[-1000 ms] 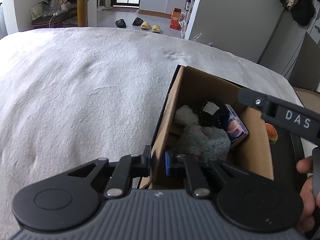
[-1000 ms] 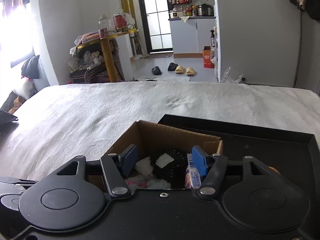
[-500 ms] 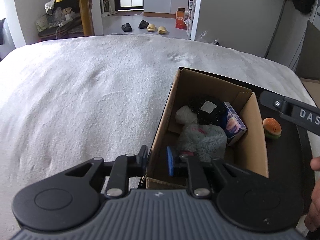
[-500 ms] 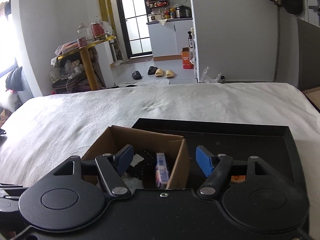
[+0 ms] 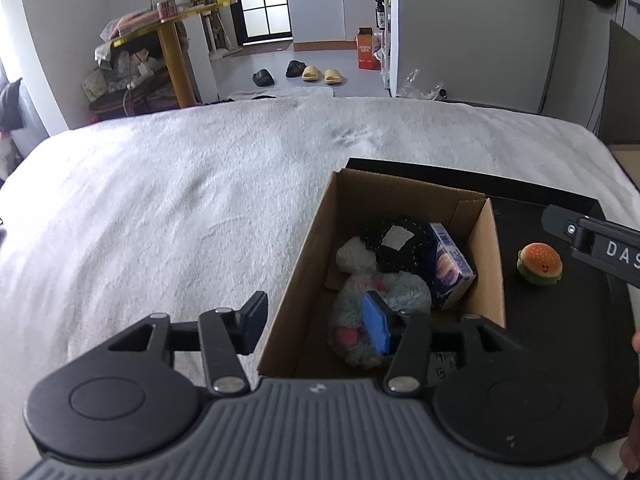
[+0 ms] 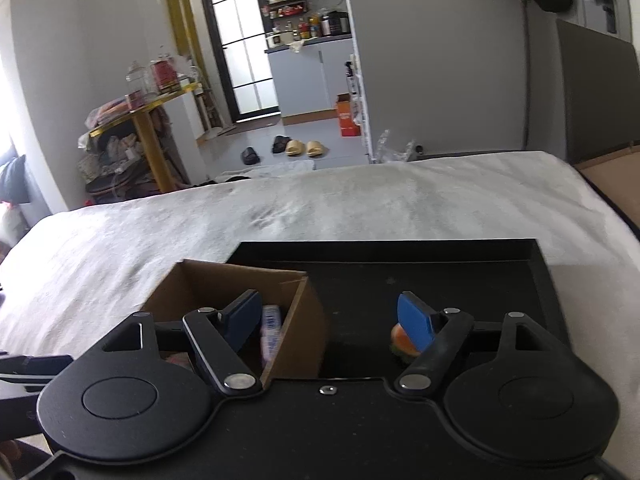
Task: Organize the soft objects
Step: 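Move the right gripper to the burger plush and grasp it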
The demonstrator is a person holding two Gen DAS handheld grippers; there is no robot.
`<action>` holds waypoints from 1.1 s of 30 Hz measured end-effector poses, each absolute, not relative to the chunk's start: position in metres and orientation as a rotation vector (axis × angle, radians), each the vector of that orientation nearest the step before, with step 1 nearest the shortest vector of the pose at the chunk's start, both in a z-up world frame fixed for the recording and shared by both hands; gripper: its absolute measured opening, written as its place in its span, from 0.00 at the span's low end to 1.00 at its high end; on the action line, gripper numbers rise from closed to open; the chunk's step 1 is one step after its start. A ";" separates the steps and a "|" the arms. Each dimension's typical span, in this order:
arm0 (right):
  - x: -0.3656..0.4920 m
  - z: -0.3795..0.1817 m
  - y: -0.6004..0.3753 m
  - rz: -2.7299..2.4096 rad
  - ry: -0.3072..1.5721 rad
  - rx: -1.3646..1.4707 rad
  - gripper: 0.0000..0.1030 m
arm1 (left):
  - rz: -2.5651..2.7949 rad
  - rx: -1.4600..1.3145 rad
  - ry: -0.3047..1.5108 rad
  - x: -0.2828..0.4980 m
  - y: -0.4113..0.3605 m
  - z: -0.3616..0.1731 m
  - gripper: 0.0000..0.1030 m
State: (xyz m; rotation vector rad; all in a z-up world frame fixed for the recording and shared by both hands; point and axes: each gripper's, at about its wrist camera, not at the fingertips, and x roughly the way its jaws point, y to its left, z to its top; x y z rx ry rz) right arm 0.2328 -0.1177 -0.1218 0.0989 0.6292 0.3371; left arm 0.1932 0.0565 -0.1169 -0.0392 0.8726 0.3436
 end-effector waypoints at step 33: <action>0.290 -0.178 -0.159 0.261 0.726 0.081 0.88 | 0.485 0.129 0.915 0.248 0.029 -0.133 0.61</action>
